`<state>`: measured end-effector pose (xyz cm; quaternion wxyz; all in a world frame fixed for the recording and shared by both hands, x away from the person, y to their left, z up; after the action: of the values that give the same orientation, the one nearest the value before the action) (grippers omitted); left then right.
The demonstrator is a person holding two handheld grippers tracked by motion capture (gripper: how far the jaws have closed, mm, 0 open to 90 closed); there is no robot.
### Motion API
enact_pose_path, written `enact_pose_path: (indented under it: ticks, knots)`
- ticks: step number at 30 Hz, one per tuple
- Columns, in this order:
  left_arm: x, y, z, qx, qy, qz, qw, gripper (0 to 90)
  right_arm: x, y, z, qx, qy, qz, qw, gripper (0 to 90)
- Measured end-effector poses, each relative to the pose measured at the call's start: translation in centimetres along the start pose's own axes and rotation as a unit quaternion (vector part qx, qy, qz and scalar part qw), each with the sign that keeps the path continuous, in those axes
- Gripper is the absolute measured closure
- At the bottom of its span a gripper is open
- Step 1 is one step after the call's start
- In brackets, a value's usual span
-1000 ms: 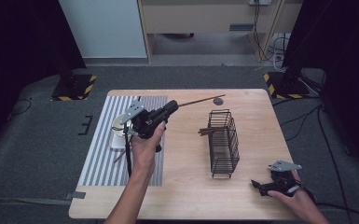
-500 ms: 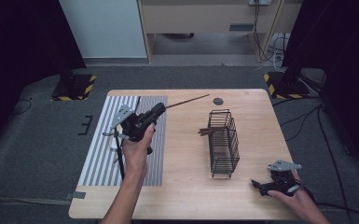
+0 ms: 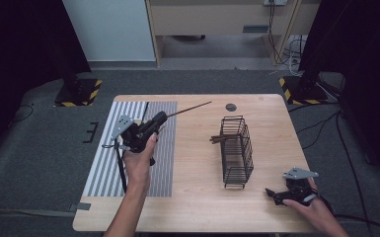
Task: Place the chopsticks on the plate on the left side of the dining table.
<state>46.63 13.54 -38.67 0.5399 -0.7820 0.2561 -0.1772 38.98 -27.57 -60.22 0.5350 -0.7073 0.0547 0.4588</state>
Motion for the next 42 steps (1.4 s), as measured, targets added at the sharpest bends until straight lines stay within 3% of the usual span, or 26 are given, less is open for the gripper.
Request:
enact_pose_path:
  ticks: [16,22,29,42]
  knots:
    - [-1.6,1.2,2.6,-0.002,-0.038,0.005,0.9993,83.9,0.6,-0.5,-0.4,0.007,0.006,0.001,1.0000,0.2]
    - [-2.6,2.2,4.0,0.014,-0.052,0.020,0.9983,83.9,0.6,-0.5,-0.4,0.007,0.006,0.001,1.0000,0.2]
    - [-3.8,2.9,5.1,0.019,-0.062,0.026,0.9975,83.9,0.6,-0.5,-0.4,0.007,0.006,0.001,1.0000,0.2]
    - [-4.9,4.8,6.5,-0.002,-0.075,0.034,0.9966,83.9,0.5,-0.5,-0.4,0.007,0.006,0.001,1.0000,0.2]
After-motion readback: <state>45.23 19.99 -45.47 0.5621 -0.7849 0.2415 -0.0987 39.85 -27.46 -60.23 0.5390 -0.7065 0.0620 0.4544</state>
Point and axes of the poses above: each handheld gripper's, and its own axes: x roughly forward along the jaws, y roughly out of its underside, z roughly to its left, the point moved 9 cm from there along x, roughly forward along the jaws, and after that the axes turned 1 degree about -x, right-handed, at the moved point
